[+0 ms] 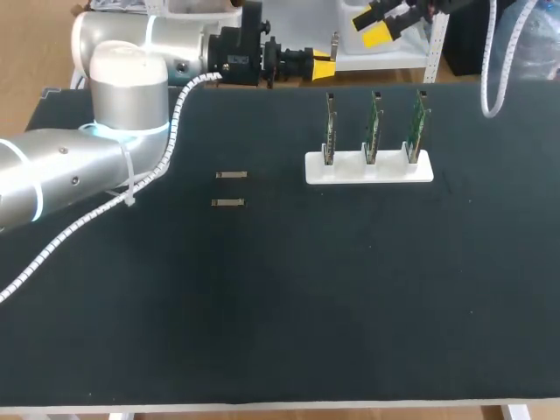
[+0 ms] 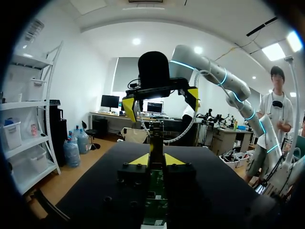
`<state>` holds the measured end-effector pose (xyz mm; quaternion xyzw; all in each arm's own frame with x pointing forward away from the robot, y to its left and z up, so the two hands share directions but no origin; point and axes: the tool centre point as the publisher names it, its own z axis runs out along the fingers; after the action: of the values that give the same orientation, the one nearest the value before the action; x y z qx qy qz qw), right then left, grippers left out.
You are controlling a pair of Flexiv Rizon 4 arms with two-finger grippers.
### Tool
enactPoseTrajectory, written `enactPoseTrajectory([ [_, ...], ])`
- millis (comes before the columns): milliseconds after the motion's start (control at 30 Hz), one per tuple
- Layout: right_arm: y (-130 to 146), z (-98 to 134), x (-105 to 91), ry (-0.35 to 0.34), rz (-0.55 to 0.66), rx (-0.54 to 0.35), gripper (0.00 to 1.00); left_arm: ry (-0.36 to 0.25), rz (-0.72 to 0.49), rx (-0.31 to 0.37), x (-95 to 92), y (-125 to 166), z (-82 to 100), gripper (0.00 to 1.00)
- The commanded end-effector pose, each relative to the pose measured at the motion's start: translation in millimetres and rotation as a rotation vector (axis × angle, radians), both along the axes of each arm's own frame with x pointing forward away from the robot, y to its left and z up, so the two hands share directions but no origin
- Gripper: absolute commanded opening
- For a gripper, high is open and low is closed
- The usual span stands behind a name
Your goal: Pick up the optical module with the left hand, and insert it into the network port with the right hand.
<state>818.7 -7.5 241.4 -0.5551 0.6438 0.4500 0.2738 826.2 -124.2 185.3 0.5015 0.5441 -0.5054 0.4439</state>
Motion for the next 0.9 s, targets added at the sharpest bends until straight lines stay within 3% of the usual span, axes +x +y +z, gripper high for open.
enactPoseTrajectory([
  [33, 5.5, -0.6, 7.8, -0.027, -0.004, -0.016, 1.00, 0.000, -0.002, 0.001, 1.6, -0.8, -0.2, 0.00],
  [333, 14.7, -2.3, 10.1, -0.034, -0.060, 0.001, 1.00, 0.000, -0.002, 0.001, 1.6, -0.8, -0.2, 0.00],
  [900, 29.0, -8.0, -1.0, -0.010, -0.054, -0.002, 1.00, 0.000, -0.002, 0.001, 1.6, -0.8, -0.2, 0.00],
])
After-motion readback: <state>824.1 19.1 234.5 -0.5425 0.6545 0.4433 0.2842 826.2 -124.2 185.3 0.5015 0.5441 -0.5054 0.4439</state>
